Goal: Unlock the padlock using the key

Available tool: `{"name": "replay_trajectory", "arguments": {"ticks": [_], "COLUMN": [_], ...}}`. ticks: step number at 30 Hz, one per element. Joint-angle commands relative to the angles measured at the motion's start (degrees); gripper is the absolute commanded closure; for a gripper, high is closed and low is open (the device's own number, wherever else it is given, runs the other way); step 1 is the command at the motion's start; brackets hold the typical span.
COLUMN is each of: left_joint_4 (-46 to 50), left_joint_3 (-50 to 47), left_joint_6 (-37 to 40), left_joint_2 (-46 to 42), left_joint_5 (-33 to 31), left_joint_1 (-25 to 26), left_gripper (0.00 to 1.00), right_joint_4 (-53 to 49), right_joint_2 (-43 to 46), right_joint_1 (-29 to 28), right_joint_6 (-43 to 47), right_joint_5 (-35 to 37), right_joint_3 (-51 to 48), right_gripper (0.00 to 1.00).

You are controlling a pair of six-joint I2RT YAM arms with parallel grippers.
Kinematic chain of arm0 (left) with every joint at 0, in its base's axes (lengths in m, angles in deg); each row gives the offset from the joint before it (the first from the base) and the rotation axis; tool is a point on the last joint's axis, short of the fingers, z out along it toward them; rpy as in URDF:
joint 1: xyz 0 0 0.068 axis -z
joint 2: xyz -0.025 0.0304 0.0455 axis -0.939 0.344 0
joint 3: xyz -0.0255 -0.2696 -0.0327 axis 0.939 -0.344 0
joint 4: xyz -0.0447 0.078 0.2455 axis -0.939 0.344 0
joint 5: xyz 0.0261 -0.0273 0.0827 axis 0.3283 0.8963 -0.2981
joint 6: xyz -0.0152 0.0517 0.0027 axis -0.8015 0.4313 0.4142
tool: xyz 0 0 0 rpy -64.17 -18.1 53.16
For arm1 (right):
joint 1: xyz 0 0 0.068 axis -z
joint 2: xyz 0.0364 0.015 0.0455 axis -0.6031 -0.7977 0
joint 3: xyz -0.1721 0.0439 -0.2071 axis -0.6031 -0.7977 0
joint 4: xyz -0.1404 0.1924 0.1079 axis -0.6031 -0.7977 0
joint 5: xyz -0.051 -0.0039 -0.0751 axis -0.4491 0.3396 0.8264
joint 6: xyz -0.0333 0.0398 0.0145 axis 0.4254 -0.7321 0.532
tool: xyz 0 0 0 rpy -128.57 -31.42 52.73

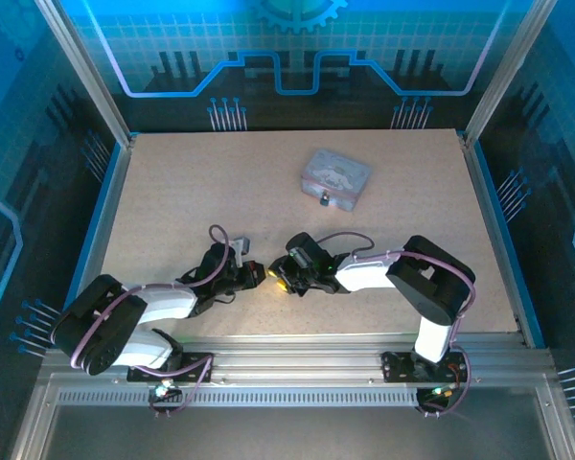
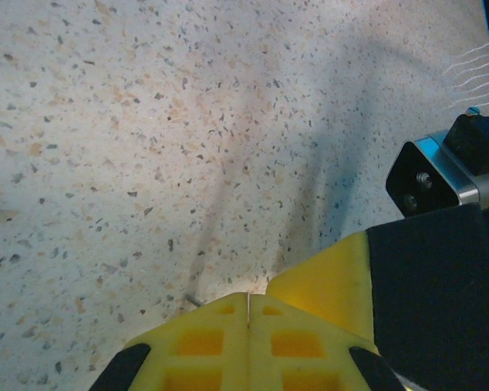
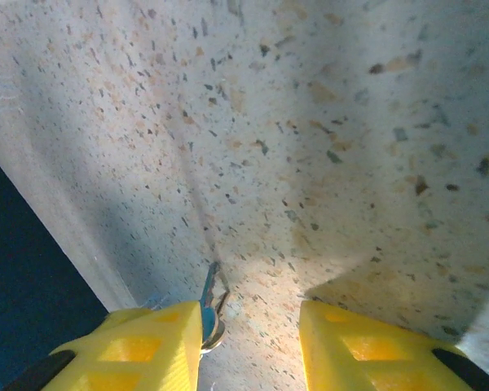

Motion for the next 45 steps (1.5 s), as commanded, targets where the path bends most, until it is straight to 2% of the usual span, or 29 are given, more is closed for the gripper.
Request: {"name": "replay_trajectory", "arguments": {"ticks": [1, 8, 14, 22, 26, 31, 36, 40, 45], "left_joint_4": [-1.95, -1.93, 10.45, 23.33, 26.84, 33.9, 41.91, 46.15, 47.86], "left_joint_3": [-1.49, -1.74, 3.61, 9.95, 12.45, 17.47, 23.39, 27.02, 29.66], "left_joint_6": [-0.97, -0.21, 8.33, 16.79, 19.14, 22.6, 26.75, 28.65, 29.03], "left_joint_2": [-0.45, -0.67, -6.16, -14.0, -16.65, -19.6, -20.34, -20.05, -20.04], "left_joint_5": [-0.55, 0.55, 3.73, 6.57, 9.65, 14.2, 18.66, 22.78, 26.28], "left_joint_1": [-0.13, -0.12, -0.13, -0.42, -0.56, -0.55, -0.57, -0.59, -0.56], "left_gripper": [1.0, 1.0, 1.0, 1.0, 1.0, 1.0, 1.0, 1.0, 1.0], "right_joint_4": [0.04, -2.85, -5.4, -21.59, -22.58, -15.94, -12.15, -10.61, -8.69], "right_joint_2": [-5.52, -3.52, 5.96, 27.94, 38.19, 47.83, 51.0, 49.64, 45.18], "right_joint_1": [-2.0, -2.12, 0.47, 3.52, 3.33, 3.15, 2.12, 0.76, -0.6], "right_joint_6": [-3.52, -0.82, 6.36, 28.36, 44.19, 67.54, 86.14, 94.42, 101.06], "right_joint_5": [-1.56, 1.22, 6.75, 18.46, 22.26, 16.69, 9.68, 7.51, 5.81], "right_joint_3": [0.52, 1.32, -4.77, -6.82, -8.0, -12.19, -14.71, -14.26, -12.21], "right_gripper": [0.63, 0.63, 0.63, 0.62, 0.62, 0.57, 0.47, 0.35, 0.32]}}
